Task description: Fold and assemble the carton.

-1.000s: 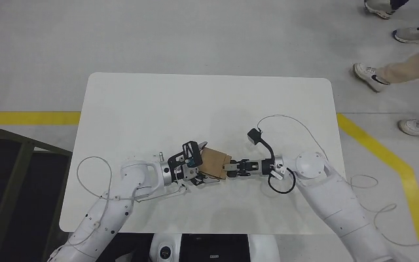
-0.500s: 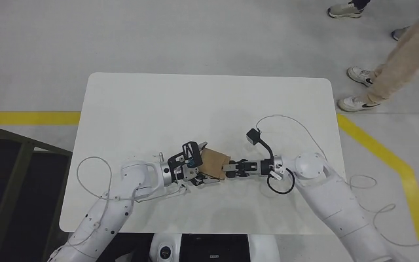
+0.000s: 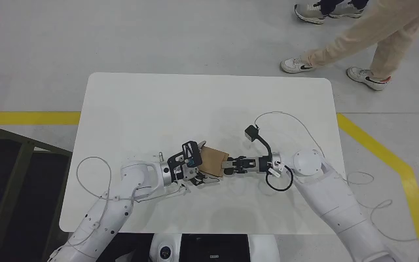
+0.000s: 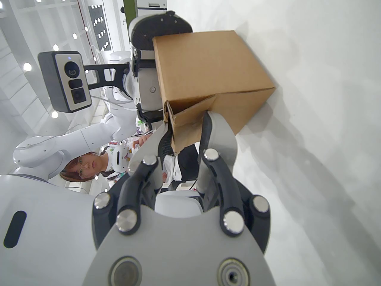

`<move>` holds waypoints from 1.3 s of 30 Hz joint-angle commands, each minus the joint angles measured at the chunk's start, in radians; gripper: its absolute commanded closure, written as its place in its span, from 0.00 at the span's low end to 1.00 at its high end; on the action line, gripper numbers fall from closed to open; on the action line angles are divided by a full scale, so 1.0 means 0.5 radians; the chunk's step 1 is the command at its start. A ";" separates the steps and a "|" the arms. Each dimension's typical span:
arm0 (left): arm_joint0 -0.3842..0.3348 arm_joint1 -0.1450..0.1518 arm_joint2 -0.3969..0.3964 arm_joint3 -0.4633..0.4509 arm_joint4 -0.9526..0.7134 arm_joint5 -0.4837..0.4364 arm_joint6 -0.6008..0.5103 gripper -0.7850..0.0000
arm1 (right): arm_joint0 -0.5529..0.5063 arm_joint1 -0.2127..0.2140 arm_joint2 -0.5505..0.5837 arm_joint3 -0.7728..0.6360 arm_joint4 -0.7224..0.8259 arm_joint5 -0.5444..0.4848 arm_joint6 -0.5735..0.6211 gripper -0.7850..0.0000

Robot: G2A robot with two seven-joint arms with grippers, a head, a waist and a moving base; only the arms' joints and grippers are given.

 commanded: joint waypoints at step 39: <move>-0.010 -0.006 0.014 0.008 -0.003 0.005 -0.010 0.00 | -0.108 0.031 0.056 -0.106 -0.014 0.007 0.003 1.00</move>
